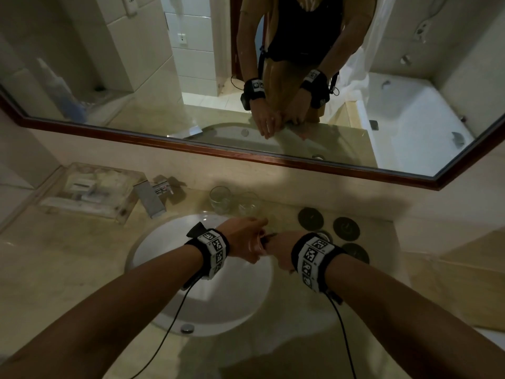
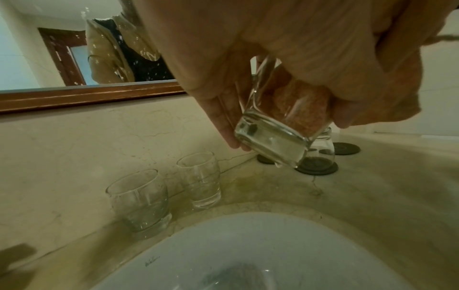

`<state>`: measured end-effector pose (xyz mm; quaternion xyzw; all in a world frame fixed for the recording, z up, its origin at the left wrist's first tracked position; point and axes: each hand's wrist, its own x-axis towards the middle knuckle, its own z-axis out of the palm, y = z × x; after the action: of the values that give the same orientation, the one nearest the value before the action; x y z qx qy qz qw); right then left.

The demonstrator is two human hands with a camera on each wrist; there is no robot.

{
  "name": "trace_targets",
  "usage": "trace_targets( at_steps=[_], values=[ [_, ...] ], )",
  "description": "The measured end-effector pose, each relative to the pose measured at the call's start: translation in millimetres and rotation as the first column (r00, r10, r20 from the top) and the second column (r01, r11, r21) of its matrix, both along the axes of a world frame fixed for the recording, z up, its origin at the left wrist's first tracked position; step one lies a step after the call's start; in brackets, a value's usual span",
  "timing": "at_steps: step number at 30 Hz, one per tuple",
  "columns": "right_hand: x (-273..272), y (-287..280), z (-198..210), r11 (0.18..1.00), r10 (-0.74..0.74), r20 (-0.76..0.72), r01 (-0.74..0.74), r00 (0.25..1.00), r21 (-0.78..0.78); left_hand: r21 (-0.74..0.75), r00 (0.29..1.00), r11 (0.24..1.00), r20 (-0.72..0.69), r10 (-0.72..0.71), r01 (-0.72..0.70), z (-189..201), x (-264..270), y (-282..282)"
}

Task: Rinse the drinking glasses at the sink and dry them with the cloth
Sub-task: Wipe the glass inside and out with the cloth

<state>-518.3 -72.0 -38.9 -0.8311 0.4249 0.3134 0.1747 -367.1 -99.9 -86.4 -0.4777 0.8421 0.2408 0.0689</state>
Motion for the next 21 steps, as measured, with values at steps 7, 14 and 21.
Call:
trace_targets(
  at_steps=[7, 14, 21],
  values=[
    [5.9, -6.5, -2.8, 0.973, -0.1, -0.006, 0.099, 0.995, 0.207, -0.014, 0.997, 0.999, 0.071, -0.031, 0.032, -2.8, -5.6, 3.5],
    [8.2, -7.4, -7.7, 1.0, -0.028, -0.019, 0.028, 0.999, -0.012, 0.006, 0.999, 0.999, 0.013, 0.048, -0.048, -1.6, -0.7, -1.4],
    [9.4, -1.0, -7.5, 0.992, 0.008, -0.082, -0.018, 0.997, -0.122, -0.028, 0.997, 1.0, 0.077, -0.007, 0.009, 7.0, 4.8, -4.6]
  ],
)
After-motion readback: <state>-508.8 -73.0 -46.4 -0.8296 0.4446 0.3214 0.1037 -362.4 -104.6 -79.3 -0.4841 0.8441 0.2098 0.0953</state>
